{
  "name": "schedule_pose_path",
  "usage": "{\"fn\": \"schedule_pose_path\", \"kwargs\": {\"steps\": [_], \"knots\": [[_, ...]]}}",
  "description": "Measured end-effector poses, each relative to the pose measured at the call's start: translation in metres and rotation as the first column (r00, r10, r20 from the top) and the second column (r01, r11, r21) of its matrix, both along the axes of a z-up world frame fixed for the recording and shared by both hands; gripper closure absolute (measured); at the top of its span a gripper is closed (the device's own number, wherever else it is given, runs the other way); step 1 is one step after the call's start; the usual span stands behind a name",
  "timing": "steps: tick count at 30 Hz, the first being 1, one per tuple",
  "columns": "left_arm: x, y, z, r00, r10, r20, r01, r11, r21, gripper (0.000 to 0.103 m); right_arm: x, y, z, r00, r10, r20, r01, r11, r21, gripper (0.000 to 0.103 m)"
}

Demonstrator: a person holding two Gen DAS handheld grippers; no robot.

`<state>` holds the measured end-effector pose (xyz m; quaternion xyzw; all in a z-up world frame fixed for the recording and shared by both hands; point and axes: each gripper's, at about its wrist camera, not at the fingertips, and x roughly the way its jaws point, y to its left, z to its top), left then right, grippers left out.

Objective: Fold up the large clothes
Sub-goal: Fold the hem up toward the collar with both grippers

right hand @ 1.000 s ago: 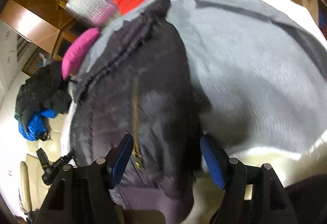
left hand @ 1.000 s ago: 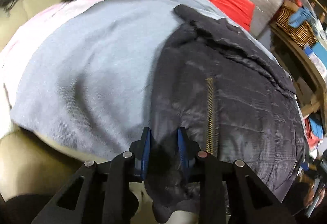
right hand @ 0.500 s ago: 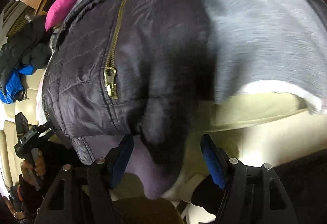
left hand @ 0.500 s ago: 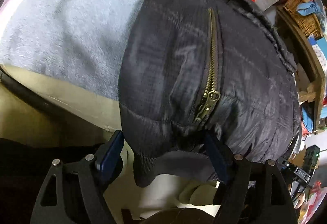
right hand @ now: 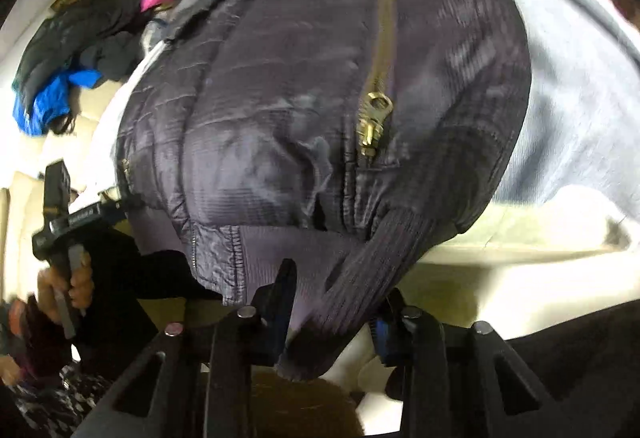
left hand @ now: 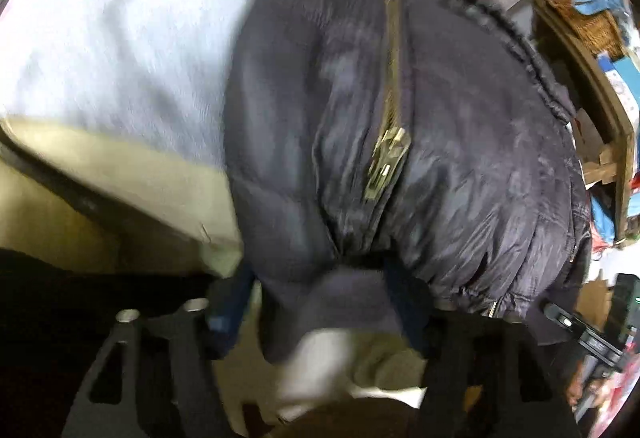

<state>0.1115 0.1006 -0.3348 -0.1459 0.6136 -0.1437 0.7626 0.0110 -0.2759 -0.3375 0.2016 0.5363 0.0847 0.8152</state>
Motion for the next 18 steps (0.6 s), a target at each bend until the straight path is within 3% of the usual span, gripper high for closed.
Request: {"fn": "schedule_pose_path", "kwargs": {"steps": [1, 2, 3, 4, 6, 7, 8, 10, 15, 18], "knots": [[0.001, -0.002, -0.008, 0.999, -0.010, -0.038, 0.010, 1.000, -0.011, 0.025, 0.005, -0.006, -0.006, 0.999, -0.022, -0.023, 0.023, 0.999, 0.028, 0.063], [0.001, -0.005, -0.016, 0.997, -0.022, -0.068, 0.022, 1.000, -0.006, 0.025, 0.008, -0.011, -0.016, 0.998, -0.046, -0.044, 0.048, 0.997, 0.055, 0.049], [0.001, -0.006, -0.018, 0.997, -0.027, -0.066, 0.027, 1.000, 0.002, 0.026, 0.011, -0.014, -0.023, 0.996, -0.061, -0.057, 0.066, 0.994, 0.083, 0.042], [-0.001, -0.007, -0.017, 0.998, -0.035, -0.055, 0.035, 0.999, 0.006, 0.028, 0.012, -0.016, -0.030, 0.995, -0.079, -0.068, 0.086, 0.990, 0.109, 0.042], [-0.004, -0.007, -0.012, 0.998, -0.050, -0.028, 0.050, 0.999, -0.012, 0.044, 0.012, -0.019, -0.034, 0.993, -0.096, -0.065, 0.104, 0.987, 0.121, 0.050], [-0.006, -0.008, -0.008, 0.999, -0.052, -0.016, 0.052, 0.999, -0.013, 0.057, 0.009, -0.017, -0.029, 0.995, -0.085, -0.050, 0.089, 0.992, 0.090, 0.069], [-0.009, -0.005, -0.004, 0.999, -0.048, -0.001, 0.048, 0.999, -0.005, 0.072, 0.004, -0.016, -0.023, 0.996, -0.083, -0.043, 0.085, 0.995, 0.044, 0.081], [-0.012, -0.006, 0.003, 0.999, -0.041, 0.014, 0.041, 0.999, 0.012, 0.090, -0.005, -0.014, -0.010, 0.994, -0.104, -0.045, 0.105, 0.995, -0.001, 0.086], [-0.033, -0.009, 0.055, 0.988, -0.116, 0.104, 0.113, 0.993, 0.034, 0.094, -0.029, -0.010, 0.046, 0.996, -0.073, 0.043, 0.074, 0.996, -0.041, 0.088], [-0.047, 0.000, 0.087, 0.976, -0.131, 0.174, 0.135, 0.991, -0.012, 0.094, -0.038, -0.009, 0.084, 0.990, -0.021, 0.137, 0.027, 0.999, -0.042, 0.088]]}}
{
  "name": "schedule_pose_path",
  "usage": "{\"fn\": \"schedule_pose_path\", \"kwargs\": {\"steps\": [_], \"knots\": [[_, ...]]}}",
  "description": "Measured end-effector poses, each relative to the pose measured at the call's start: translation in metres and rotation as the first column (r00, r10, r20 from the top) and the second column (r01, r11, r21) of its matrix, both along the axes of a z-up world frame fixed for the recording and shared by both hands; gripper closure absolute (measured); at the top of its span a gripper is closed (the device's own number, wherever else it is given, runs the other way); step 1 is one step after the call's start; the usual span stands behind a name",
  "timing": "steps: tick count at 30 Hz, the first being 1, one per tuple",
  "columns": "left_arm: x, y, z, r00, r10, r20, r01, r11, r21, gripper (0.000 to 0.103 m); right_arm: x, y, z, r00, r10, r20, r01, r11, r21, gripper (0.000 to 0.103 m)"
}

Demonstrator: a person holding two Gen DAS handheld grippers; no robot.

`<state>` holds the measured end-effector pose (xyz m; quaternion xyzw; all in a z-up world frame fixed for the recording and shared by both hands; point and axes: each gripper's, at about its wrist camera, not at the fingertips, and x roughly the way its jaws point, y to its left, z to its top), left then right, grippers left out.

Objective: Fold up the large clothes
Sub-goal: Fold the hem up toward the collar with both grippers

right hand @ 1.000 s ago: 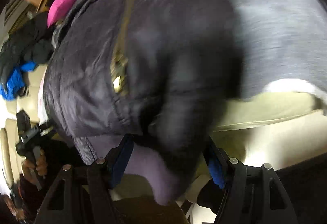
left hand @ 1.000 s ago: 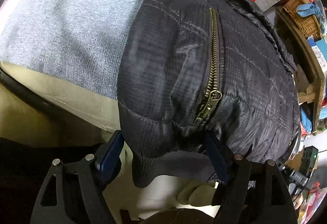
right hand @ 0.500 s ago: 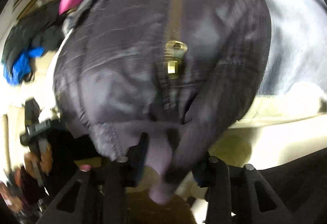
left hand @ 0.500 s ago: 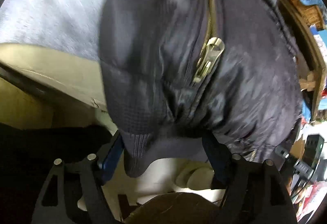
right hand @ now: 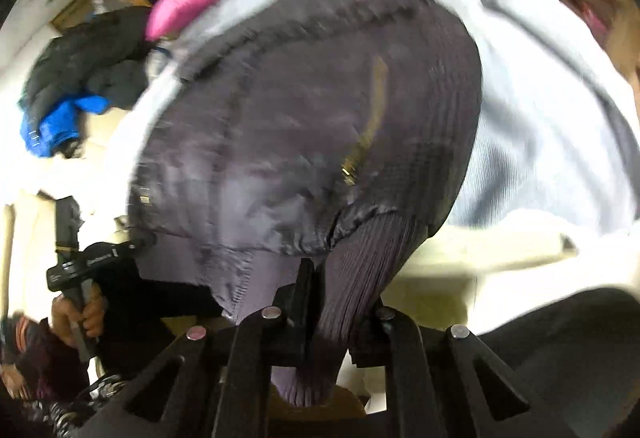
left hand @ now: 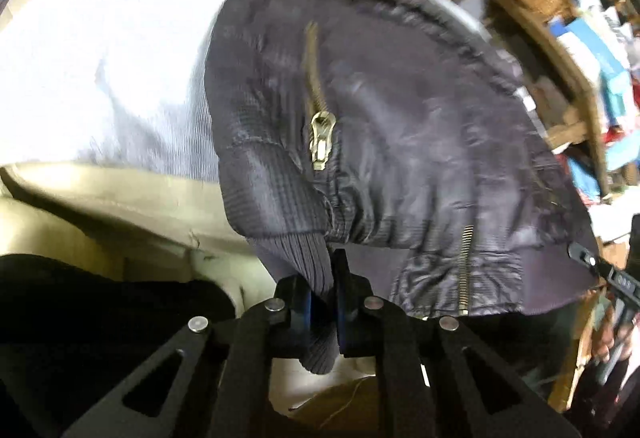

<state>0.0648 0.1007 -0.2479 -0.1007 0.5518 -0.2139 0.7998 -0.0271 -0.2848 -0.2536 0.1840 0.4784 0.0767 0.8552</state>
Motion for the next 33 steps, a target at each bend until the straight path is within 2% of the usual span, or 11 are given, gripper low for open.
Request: {"fn": "schedule_pose_path", "kwargs": {"steps": [3, 5, 6, 8, 10, 14, 19, 22, 25, 26, 33], "knots": [[-0.001, 0.005, 0.019, 0.999, 0.004, 0.047, -0.001, 0.997, -0.074, 0.094, 0.003, 0.002, 0.016, 0.996, 0.022, 0.083, -0.027, 0.998, 0.063, 0.088], [0.008, 0.006, 0.003, 1.000, -0.007, 0.013, 0.008, 0.998, -0.066, 0.094, 0.012, 0.007, 0.008, 0.997, 0.014, 0.073, -0.019, 0.997, 0.069, 0.088], [0.010, 0.005, -0.005, 1.000, -0.005, -0.014, 0.004, 0.998, -0.055, 0.090, 0.017, 0.008, -0.001, 0.999, 0.016, 0.051, -0.020, 0.996, 0.087, 0.088], [0.018, 0.001, -0.036, 0.994, 0.018, -0.112, -0.019, 1.000, -0.013, 0.066, 0.025, 0.007, -0.022, 1.000, 0.013, -0.003, -0.012, 0.988, 0.154, 0.088], [0.024, -0.001, -0.053, 0.984, 0.065, -0.164, -0.062, 0.998, 0.019, 0.065, 0.035, 0.003, -0.045, 0.999, 0.002, -0.039, 0.006, 0.979, 0.206, 0.087], [0.034, -0.005, -0.063, 0.974, 0.107, -0.201, -0.107, 0.994, 0.015, 0.039, 0.048, -0.010, -0.077, 0.992, -0.019, -0.128, 0.057, 0.954, 0.294, 0.081], [0.038, -0.013, -0.079, 0.963, 0.118, -0.242, -0.105, 0.992, 0.066, 0.033, 0.051, -0.014, -0.094, 0.981, -0.027, -0.191, 0.078, 0.961, 0.267, 0.069], [0.036, -0.015, -0.082, 0.964, 0.110, -0.242, -0.102, 0.994, 0.045, 0.040, 0.049, -0.016, -0.103, 0.979, -0.035, -0.201, 0.086, 0.963, 0.254, 0.066], [0.026, -0.018, -0.069, 0.979, 0.056, -0.196, -0.058, 0.998, -0.003, 0.091, 0.046, -0.013, -0.100, 0.984, -0.043, -0.170, 0.082, 0.970, 0.228, 0.074], [0.023, -0.022, -0.064, 0.983, 0.047, -0.180, -0.048, 0.999, -0.003, 0.092, 0.042, -0.011, -0.096, 0.987, -0.042, -0.158, 0.074, 0.976, 0.203, 0.082], [-0.001, -0.010, 0.013, 0.994, -0.068, -0.081, 0.061, 0.994, -0.087, 0.095, 0.024, 0.001, -0.024, 0.999, 0.030, -0.040, -0.026, 0.994, 0.108, 0.086]]}}
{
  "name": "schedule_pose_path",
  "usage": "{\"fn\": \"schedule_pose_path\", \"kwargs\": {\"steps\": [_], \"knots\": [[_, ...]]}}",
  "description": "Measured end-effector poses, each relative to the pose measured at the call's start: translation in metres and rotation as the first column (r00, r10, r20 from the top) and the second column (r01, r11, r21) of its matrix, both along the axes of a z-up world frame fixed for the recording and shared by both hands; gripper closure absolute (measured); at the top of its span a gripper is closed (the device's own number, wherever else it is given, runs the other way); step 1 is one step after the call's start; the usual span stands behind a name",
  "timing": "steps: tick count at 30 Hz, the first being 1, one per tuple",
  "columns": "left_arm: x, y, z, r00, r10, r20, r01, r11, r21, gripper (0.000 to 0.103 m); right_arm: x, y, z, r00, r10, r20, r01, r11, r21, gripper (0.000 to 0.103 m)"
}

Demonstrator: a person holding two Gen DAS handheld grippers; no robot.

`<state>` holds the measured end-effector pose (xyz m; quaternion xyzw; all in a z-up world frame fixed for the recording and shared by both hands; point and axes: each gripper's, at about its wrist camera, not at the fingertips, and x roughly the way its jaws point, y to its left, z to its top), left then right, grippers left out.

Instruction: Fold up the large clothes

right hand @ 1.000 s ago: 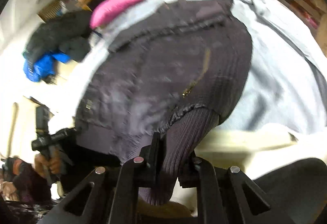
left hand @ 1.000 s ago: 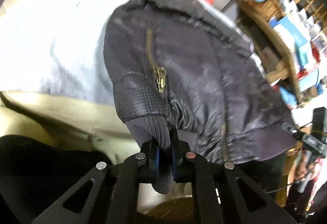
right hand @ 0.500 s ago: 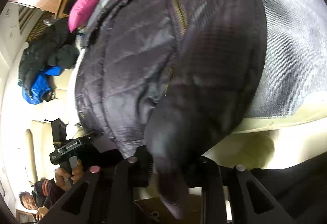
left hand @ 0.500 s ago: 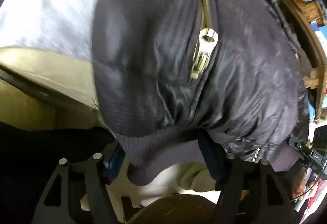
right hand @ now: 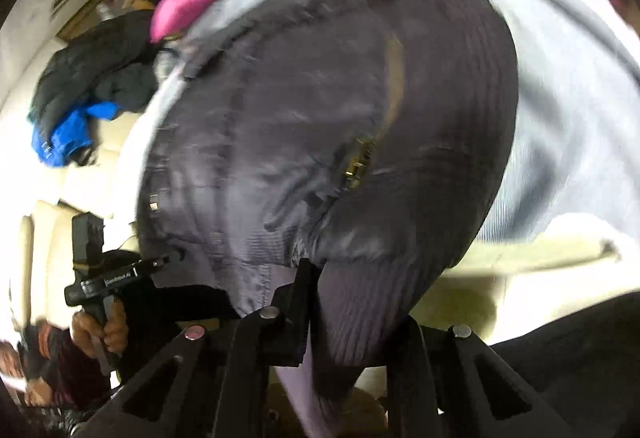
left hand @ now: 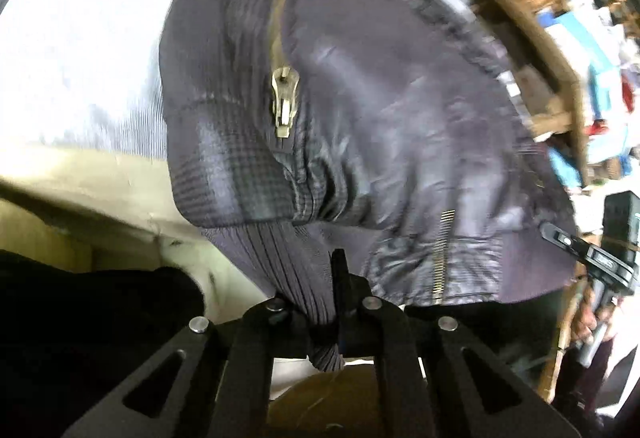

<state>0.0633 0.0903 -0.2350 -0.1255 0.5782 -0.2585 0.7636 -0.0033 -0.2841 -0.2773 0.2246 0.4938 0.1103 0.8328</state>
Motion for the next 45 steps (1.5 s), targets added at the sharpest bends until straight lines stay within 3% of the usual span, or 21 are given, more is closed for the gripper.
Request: {"fn": "schedule_pose_path", "kwargs": {"steps": [5, 8, 12, 18, 23, 27, 30, 31, 32, 34, 38, 42, 43, 45], "knots": [[0.011, 0.020, 0.071, 0.996, 0.002, 0.084, 0.014, 0.980, -0.197, 0.095, -0.005, -0.006, 0.059, 0.982, 0.022, 0.189, -0.024, 1.000, 0.009, 0.086], [0.032, 0.022, 0.109, 0.988, 0.009, 0.153, 0.032, 0.963, -0.266, 0.095, -0.004, -0.016, 0.087, 0.944, -0.007, 0.330, 0.014, 1.000, -0.021, 0.086], [0.072, 0.013, 0.133, 0.975, 0.031, 0.218, 0.041, 0.947, -0.318, 0.095, 0.015, -0.031, 0.115, 0.893, -0.080, 0.442, 0.097, 0.995, -0.015, 0.086], [0.159, -0.014, 0.141, 0.967, 0.058, 0.246, 0.030, 0.940, -0.341, 0.095, 0.074, -0.070, 0.146, 0.845, -0.182, 0.503, 0.176, 0.983, 0.060, 0.086], [0.180, -0.029, 0.119, 0.966, 0.078, 0.246, 0.018, 0.930, -0.367, 0.095, 0.115, -0.101, 0.142, 0.901, -0.175, 0.396, 0.167, 0.984, 0.054, 0.086], [0.168, -0.022, 0.099, 0.972, 0.084, 0.222, 0.007, 0.925, -0.381, 0.095, 0.106, -0.124, 0.108, 0.959, -0.178, 0.220, 0.161, 0.983, 0.092, 0.085], [0.159, -0.015, 0.096, 0.973, 0.089, 0.214, 0.000, 0.923, -0.384, 0.095, 0.079, -0.142, 0.073, 0.971, -0.213, 0.104, 0.195, 0.968, 0.160, 0.082], [0.156, -0.014, 0.097, 0.972, 0.087, 0.218, 0.001, 0.926, -0.378, 0.095, 0.069, -0.145, 0.062, 0.970, -0.228, 0.079, 0.210, 0.960, 0.186, 0.070], [0.153, -0.014, 0.099, 0.972, 0.087, 0.220, 0.002, 0.927, -0.375, 0.095, 0.057, -0.147, 0.050, 0.969, -0.243, 0.038, 0.230, 0.952, 0.203, 0.041], [0.148, -0.014, 0.104, 0.970, 0.086, 0.228, 0.005, 0.929, -0.371, 0.095, 0.028, -0.148, 0.025, 0.963, -0.270, -0.017, 0.265, 0.926, 0.268, 0.017], [0.139, -0.017, 0.110, 0.968, 0.074, 0.239, 0.018, 0.932, -0.362, 0.095, -0.006, -0.138, -0.020, 0.953, -0.280, -0.111, 0.299, 0.827, 0.477, 0.017], [0.128, -0.021, 0.112, 0.967, 0.060, 0.247, 0.031, 0.936, -0.350, 0.095, -0.005, -0.110, -0.040, 0.960, -0.253, -0.121, 0.275, 0.764, 0.584, 0.017], [0.126, -0.020, 0.112, 0.967, 0.059, 0.246, 0.032, 0.936, -0.351, 0.095, -0.002, -0.103, -0.042, 0.959, -0.258, -0.114, 0.274, 0.758, 0.592, 0.017], [0.124, -0.018, 0.112, 0.968, 0.060, 0.243, 0.032, 0.932, -0.361, 0.095, 0.007, -0.086, -0.050, 0.954, -0.257, -0.156, 0.301, 0.787, 0.539, 0.016]]}}
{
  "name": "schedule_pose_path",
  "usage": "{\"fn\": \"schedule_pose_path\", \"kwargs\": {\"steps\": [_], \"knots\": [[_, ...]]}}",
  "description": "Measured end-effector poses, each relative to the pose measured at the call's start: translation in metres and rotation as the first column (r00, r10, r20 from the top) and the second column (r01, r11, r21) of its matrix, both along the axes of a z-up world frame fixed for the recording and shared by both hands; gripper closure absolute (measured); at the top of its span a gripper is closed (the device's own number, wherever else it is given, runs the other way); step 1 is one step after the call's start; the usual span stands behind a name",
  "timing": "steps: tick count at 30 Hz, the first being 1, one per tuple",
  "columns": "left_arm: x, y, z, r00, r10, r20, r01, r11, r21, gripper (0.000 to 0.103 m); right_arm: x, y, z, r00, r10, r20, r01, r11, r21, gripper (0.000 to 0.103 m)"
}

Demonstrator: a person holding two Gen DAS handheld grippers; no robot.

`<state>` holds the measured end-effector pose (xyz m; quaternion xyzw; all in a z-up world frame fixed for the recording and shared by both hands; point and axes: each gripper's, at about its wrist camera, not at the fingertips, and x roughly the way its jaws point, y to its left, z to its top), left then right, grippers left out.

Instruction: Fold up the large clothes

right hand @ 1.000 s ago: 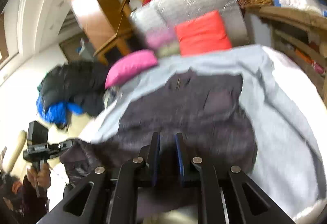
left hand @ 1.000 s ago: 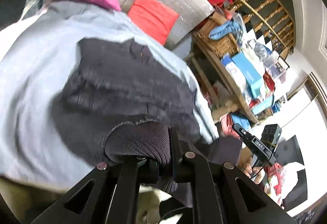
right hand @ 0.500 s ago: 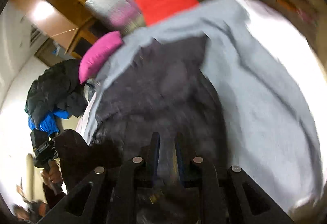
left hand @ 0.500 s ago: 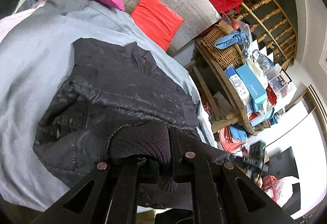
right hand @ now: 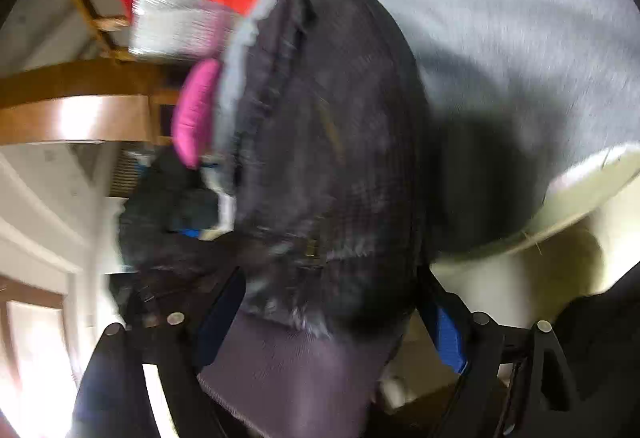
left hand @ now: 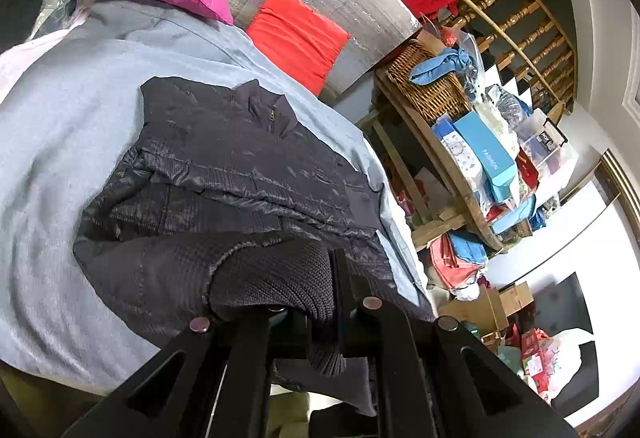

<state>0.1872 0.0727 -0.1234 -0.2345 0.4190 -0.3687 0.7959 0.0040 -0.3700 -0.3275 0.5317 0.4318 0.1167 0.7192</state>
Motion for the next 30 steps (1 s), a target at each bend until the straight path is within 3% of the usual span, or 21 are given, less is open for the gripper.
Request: {"fn": "schedule_pose_path", "kwargs": {"steps": [1, 3, 4, 7, 12, 16, 18, 22, 25, 28, 30], "knots": [[-0.001, 0.001, 0.000, 1.000, 0.000, 0.001, 0.000, 1.000, -0.001, 0.095, 0.002, 0.008, -0.003, 1.000, 0.007, -0.003, -0.008, 1.000, -0.016, 0.022], [0.000, 0.005, 0.002, 1.000, 0.005, 0.002, -0.005, 1.000, 0.002, 0.095, 0.007, 0.016, 0.000, 1.000, 0.029, -0.003, -0.029, 0.997, -0.074, 0.050], [0.001, 0.006, 0.002, 1.000, 0.005, 0.000, -0.005, 1.000, 0.000, 0.095, 0.008, 0.018, 0.004, 0.999, 0.042, 0.000, -0.041, 0.994, -0.104, 0.070], [0.011, 0.009, 0.009, 1.000, 0.003, 0.002, -0.003, 1.000, -0.004, 0.094, 0.014, 0.017, 0.035, 0.996, 0.066, 0.066, -0.054, 0.983, -0.174, 0.075], [0.043, 0.004, 0.033, 0.999, 0.002, 0.050, -0.003, 1.000, 0.014, 0.094, 0.042, -0.006, 0.125, 0.962, 0.046, 0.268, 0.042, 0.948, -0.316, 0.077], [0.094, 0.000, 0.056, 0.994, 0.041, 0.098, -0.042, 0.999, 0.006, 0.094, 0.098, -0.023, 0.177, 0.935, 0.036, 0.352, 0.107, 0.920, -0.377, 0.077], [0.131, -0.003, 0.065, 0.992, 0.059, 0.112, -0.059, 0.998, -0.005, 0.094, 0.145, -0.033, 0.195, 0.922, 0.009, 0.386, 0.146, 0.917, -0.372, 0.077], [0.218, -0.013, 0.061, 0.989, 0.098, 0.113, -0.096, 0.995, -0.022, 0.094, 0.232, -0.060, 0.209, 0.913, -0.067, 0.403, 0.214, 0.919, -0.332, 0.077], [0.276, -0.027, 0.038, 0.989, 0.123, 0.083, -0.123, 0.992, 0.000, 0.094, 0.303, -0.081, 0.193, 0.920, -0.132, 0.370, 0.241, 0.934, -0.265, 0.077], [0.343, -0.046, -0.014, 0.987, 0.159, 0.023, -0.160, 0.983, 0.085, 0.094, 0.379, -0.093, 0.158, 0.944, -0.169, 0.283, 0.244, 0.935, -0.256, 0.077], [0.373, -0.050, -0.051, 0.979, 0.194, -0.065, -0.188, 0.978, 0.090, 0.094, 0.406, -0.100, 0.132, 0.949, -0.201, 0.244, 0.257, 0.939, -0.230, 0.077]]}}
